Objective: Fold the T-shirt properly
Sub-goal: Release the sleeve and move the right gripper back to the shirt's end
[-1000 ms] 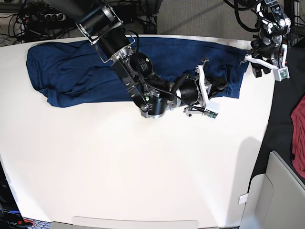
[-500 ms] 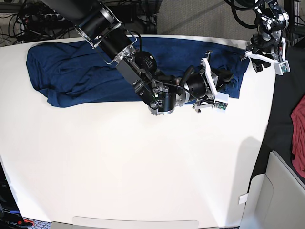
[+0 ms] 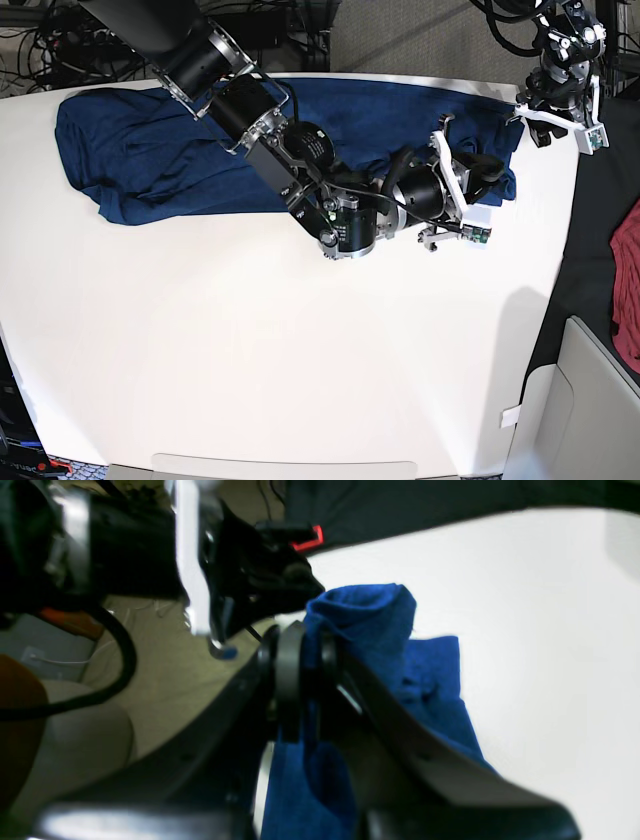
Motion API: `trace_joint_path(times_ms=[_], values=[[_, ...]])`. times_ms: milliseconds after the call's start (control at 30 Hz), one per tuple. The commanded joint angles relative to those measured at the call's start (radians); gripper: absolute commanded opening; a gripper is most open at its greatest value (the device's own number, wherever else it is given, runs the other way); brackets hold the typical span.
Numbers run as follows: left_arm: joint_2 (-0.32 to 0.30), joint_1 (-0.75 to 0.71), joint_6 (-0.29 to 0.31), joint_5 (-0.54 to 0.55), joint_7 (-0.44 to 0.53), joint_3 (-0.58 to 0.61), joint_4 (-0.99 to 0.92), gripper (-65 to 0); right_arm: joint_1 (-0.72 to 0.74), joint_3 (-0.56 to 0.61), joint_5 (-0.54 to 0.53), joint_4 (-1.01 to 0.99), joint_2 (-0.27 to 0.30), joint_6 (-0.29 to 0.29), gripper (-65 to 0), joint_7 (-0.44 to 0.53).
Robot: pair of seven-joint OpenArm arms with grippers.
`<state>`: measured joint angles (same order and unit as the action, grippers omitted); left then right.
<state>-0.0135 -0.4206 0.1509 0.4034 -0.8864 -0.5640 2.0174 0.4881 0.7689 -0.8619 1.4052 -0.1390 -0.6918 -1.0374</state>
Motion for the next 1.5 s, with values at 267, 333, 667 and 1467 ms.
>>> trace_joint_path(times_ms=[267,333,667,1467], values=[[0.011,0.002,0.003,0.007,0.022,-0.004,0.015,-46.0,0.077,0.033,-0.081,0.010,-0.018,-0.006,-60.9,0.021],[0.011,0.004,0.003,0.007,0.023,-0.004,0.015,-46.0,0.087,0.059,-0.081,0.009,-0.018,-0.006,-60.9,0.021],[0.013,0.004,0.003,0.007,0.023,-0.004,0.015,-45.9,0.117,0.120,0.069,-0.013,-0.018,-0.006,-42.4,0.030],[-0.151,0.027,0.009,0.090,-0.138,0.147,0.018,-32.8,-0.190,-0.481,0.244,0.319,0.336,-0.006,-39.9,0.056]])
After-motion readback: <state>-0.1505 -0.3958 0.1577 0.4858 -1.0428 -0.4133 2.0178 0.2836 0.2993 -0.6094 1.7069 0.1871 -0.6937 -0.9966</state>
